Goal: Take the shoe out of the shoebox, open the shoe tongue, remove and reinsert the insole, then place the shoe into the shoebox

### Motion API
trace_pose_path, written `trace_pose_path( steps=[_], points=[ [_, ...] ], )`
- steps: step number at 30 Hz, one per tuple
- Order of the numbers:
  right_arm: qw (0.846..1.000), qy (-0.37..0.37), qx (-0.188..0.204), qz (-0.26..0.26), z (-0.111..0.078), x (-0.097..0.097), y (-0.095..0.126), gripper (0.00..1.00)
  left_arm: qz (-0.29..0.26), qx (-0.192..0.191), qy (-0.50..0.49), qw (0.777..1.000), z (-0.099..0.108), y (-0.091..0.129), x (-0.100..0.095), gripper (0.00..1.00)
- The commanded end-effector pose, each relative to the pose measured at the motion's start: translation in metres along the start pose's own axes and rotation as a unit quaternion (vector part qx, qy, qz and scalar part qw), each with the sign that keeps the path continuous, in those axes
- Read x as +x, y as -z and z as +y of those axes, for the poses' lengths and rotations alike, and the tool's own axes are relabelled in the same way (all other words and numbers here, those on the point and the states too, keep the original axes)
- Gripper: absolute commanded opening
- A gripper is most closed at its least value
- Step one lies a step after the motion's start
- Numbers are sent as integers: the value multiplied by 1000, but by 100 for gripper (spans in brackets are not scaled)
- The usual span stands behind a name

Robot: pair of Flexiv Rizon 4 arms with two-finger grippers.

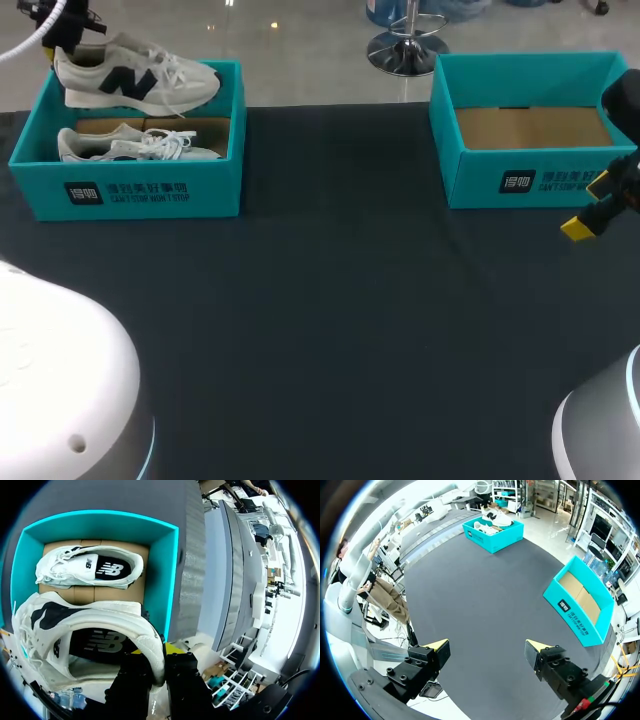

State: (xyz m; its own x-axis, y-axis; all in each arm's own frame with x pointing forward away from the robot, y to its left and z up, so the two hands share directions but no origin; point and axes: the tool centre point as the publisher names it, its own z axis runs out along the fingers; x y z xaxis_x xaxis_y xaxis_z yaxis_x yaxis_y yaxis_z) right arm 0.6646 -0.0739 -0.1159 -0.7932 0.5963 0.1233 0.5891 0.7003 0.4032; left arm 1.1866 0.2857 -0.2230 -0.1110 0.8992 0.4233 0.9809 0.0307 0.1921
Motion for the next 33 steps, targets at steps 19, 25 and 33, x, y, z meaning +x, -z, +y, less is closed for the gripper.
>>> trace_pose_path(
  steps=[19,25,33],
  points=[
    [1000,0,3,2,2,-2,-1,100,1,23,-12,1000,6,-60,-29,0],
    [1000,0,3,2,2,-2,-1,100,2,35,-8,999,9,-77,-35,0],
    [1000,0,3,2,2,-2,-1,100,2,55,-19,998,9,-97,-47,0]
  ],
)
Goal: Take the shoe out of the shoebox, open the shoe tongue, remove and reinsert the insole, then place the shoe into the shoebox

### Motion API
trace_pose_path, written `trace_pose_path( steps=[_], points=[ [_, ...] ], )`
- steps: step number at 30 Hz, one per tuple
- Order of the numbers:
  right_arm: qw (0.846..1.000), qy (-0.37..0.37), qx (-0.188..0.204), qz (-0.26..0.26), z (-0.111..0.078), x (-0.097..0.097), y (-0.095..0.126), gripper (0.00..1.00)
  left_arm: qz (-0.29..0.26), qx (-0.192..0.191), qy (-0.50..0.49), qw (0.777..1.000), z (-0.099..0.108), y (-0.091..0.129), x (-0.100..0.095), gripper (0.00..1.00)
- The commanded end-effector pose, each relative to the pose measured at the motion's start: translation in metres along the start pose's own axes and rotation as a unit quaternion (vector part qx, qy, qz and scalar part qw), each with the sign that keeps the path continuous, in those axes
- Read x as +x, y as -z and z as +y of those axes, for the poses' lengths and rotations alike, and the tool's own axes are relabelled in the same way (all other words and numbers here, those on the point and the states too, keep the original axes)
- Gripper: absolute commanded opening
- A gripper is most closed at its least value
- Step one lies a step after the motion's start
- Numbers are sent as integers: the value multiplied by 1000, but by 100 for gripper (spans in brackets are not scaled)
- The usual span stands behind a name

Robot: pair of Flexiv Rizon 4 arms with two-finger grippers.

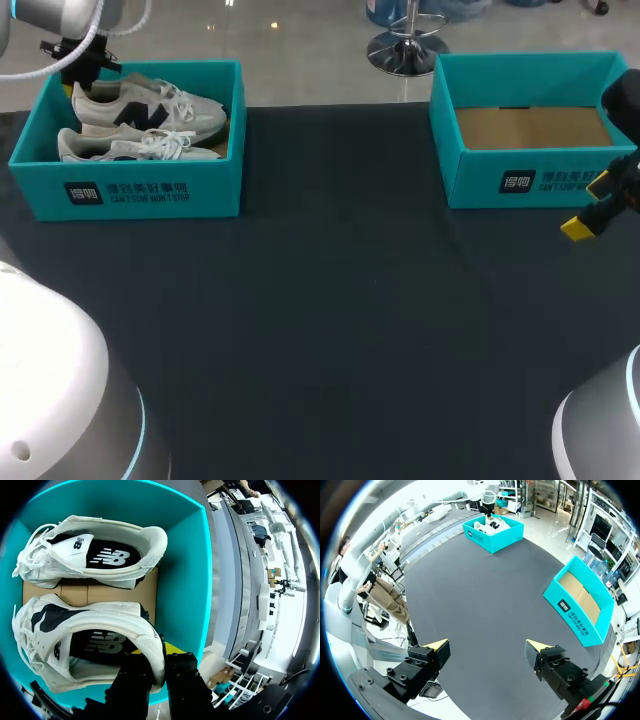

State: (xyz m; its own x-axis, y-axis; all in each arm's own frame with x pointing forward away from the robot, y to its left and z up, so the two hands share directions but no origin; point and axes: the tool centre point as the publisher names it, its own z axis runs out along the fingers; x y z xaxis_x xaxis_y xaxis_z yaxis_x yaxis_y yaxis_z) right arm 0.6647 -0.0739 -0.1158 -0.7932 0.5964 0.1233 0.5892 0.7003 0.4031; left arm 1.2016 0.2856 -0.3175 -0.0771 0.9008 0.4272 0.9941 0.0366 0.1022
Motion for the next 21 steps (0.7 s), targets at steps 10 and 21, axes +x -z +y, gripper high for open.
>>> trace_pose_path(
  steps=[10,21],
  points=[
    [1000,0,3,2,2,-2,-1,100,4,5,-11,1000,12,-11,-6,0],
    [1000,0,3,2,2,-2,-1,100,7,12,-36,999,6,-27,-16,0]
  ],
)
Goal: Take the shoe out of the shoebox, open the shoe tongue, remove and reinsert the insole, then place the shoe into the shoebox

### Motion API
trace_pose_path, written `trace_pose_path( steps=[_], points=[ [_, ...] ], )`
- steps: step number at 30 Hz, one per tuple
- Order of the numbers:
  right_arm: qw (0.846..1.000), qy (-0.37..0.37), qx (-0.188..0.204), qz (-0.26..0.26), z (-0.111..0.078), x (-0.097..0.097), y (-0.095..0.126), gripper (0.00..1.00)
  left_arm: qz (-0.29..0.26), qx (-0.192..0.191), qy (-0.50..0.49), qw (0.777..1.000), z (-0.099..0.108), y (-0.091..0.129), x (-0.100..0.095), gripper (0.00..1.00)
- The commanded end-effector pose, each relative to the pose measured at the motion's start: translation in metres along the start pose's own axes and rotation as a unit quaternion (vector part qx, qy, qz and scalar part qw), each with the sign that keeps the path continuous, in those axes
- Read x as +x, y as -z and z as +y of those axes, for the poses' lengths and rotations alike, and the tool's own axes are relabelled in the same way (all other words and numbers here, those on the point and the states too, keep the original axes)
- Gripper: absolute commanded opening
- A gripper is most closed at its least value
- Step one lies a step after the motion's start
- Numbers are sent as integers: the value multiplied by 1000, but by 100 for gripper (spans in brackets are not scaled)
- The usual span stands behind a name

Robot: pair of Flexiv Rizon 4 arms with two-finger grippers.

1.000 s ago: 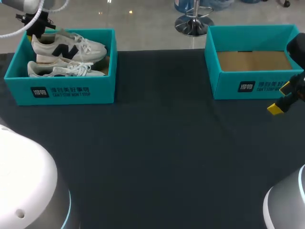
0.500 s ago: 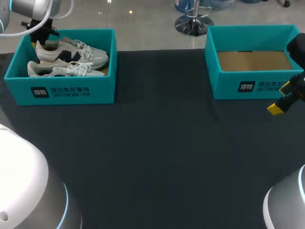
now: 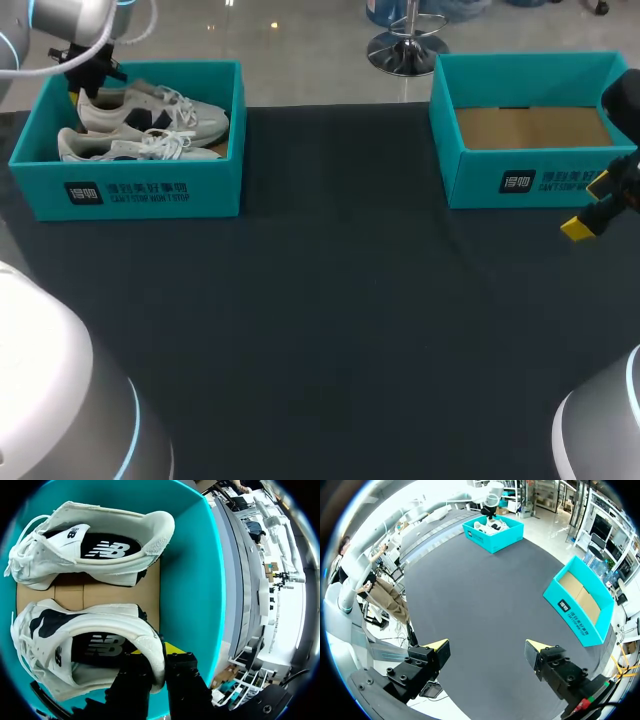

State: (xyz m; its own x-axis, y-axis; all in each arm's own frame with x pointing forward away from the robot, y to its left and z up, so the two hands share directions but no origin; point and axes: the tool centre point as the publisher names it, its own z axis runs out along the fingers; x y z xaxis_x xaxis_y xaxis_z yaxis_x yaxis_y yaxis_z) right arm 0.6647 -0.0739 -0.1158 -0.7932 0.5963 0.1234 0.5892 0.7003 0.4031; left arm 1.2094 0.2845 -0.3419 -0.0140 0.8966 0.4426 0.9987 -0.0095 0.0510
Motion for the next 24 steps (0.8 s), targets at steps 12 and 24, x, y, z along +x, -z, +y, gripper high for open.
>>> trace_pose_path(
  steps=[12,24],
  points=[
    [1000,0,3,2,2,-2,-1,100,-34,-40,-38,998,-10,16,9,100],
    [1000,0,3,2,2,-2,-1,100,-103,-65,-63,991,-68,97,21,100]
  ],
)
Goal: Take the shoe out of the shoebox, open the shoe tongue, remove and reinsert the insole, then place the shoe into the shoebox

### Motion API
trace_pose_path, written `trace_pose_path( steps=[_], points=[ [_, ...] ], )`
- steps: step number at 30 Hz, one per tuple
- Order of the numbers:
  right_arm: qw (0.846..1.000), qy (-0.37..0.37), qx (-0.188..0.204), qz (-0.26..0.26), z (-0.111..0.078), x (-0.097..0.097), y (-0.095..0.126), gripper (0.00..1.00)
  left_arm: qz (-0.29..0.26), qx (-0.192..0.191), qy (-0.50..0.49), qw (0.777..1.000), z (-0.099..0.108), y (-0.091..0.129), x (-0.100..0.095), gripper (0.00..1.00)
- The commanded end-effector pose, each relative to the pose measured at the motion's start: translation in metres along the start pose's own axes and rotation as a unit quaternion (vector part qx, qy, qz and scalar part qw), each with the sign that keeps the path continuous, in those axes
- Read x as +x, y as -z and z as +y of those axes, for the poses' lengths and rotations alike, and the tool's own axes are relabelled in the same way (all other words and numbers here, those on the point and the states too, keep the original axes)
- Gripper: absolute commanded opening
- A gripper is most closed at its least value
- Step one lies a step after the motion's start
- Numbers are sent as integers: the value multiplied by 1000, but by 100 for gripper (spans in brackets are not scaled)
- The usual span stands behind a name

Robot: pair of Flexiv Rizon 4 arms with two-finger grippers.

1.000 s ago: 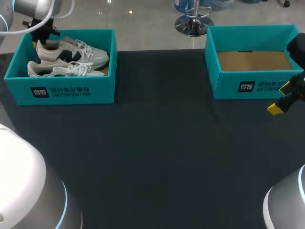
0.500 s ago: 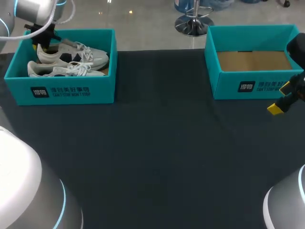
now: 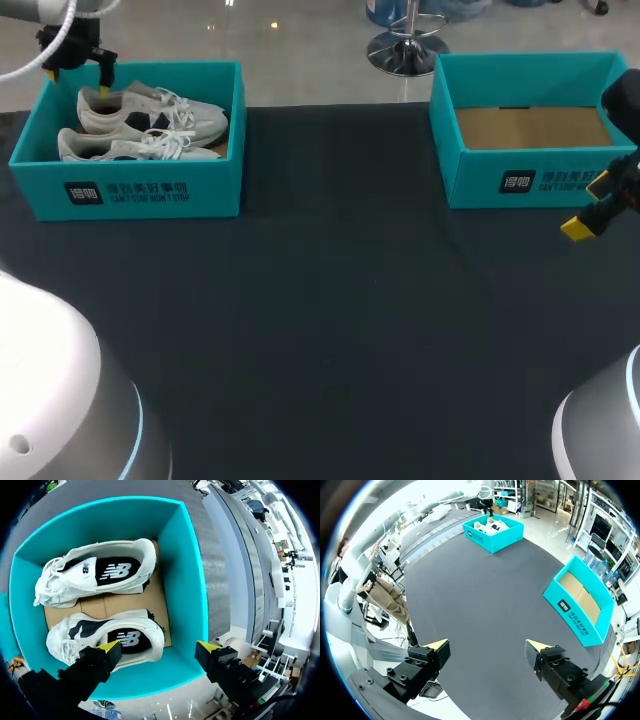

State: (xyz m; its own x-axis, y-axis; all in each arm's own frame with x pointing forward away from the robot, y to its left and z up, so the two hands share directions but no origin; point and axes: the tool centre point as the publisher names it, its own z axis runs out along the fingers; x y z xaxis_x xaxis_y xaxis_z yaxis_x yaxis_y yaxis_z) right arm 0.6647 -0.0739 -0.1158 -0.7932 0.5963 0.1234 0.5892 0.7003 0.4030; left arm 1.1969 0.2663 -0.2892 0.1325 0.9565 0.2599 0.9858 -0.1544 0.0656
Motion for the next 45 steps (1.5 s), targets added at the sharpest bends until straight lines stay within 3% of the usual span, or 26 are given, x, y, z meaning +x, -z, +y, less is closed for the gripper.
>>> trace_pose_path(
  steps=[1,7,25,32,40,45],
  points=[
    [1000,0,3,2,2,-2,-1,100,-4,-29,0,1000,-61,51,-5,100],
    [1000,0,3,2,2,-2,-1,100,-2,-11,1,1000,-85,71,-10,100],
    [1000,0,3,2,2,-2,-1,100,-2,-11,1,1000,-85,71,-10,100],
    [1000,0,3,2,2,-2,-1,100,-24,-8,5,1000,-96,66,-8,100],
    [1000,0,3,2,2,-2,-1,100,-50,12,1,999,-103,47,-7,100],
    [1000,0,3,2,2,-2,-1,100,-70,21,-5,997,-103,21,-11,100]
  ],
)
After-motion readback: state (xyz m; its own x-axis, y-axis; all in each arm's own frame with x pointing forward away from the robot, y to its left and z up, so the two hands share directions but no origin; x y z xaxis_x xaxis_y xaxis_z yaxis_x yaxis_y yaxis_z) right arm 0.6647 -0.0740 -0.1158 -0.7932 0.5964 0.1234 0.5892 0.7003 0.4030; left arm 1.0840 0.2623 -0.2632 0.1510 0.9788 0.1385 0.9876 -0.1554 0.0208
